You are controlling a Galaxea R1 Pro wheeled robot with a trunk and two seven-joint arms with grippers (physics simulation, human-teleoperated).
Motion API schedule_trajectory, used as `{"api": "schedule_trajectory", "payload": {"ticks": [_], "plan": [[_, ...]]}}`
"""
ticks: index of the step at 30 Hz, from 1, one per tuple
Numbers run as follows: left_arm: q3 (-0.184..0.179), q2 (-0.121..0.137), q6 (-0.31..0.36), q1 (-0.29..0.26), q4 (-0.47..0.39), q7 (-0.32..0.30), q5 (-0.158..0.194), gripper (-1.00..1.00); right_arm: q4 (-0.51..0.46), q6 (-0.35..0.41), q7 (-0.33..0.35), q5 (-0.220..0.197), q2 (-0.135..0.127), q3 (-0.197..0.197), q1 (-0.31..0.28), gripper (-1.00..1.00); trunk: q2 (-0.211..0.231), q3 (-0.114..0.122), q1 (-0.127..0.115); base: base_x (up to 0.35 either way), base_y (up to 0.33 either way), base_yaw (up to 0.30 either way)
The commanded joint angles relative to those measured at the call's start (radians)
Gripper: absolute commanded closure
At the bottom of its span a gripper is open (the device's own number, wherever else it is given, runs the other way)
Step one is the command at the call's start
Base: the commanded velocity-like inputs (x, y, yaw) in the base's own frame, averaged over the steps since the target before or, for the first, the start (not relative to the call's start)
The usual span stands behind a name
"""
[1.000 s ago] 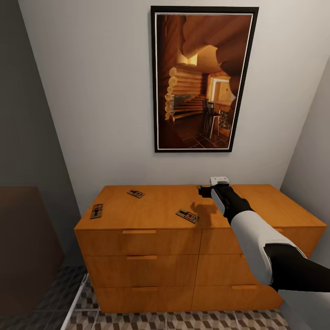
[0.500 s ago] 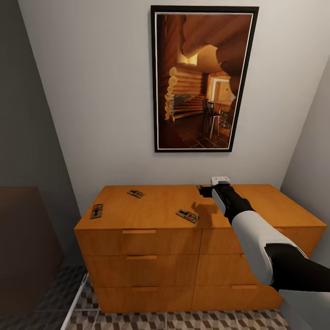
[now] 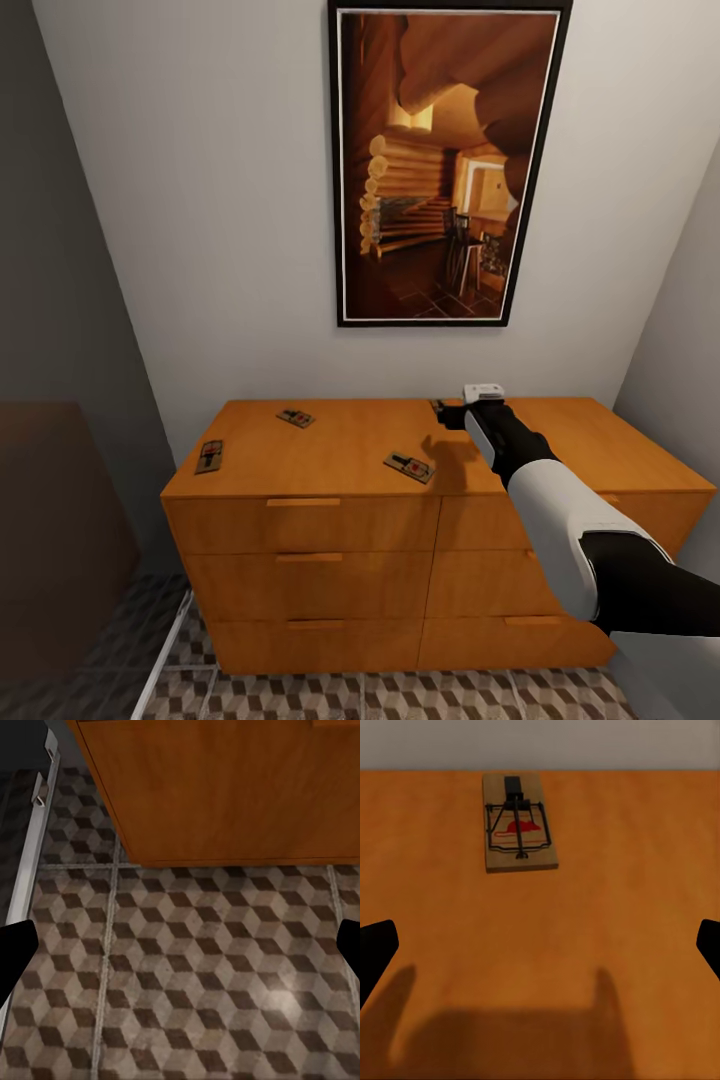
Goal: Take the four mousetraps from the cabinet in the bathroom and place them on the bathroom floor. Make sure all four end up on the same floor surface, and ensure that at least two of them are either under or directly next to the same bathroom sink.
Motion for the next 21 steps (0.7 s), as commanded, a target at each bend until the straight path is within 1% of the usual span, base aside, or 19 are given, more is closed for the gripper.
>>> {"api": "schedule_trajectory", "payload": {"ticks": [1, 12, 21], "plan": [[-0.001, 0.000, -0.003, -0.001, 0.001, 0.002, 0.000, -1.00, -0.002, 0.005, -0.001, 0.004, 0.001, -0.003, -0.001, -1.00, -0.001, -0.003, 0.000, 0.000, 0.000, 0.000], [0.000, 0.000, -0.003, -0.001, 0.001, 0.002, 0.000, -1.00, -0.004, 0.005, -0.002, 0.004, 0.001, -0.003, -0.001, -1.00, -0.001, -0.016, 0.000, 0.010, 0.000, 0.000], [0.000, 0.001, -0.003, -0.001, 0.001, 0.002, 0.000, -1.00, -0.004, 0.005, -0.002, 0.004, 0.001, -0.002, -0.001, -1.00, -0.001, -0.018, 0.000, 0.134, 0.000, 0.000]]}}
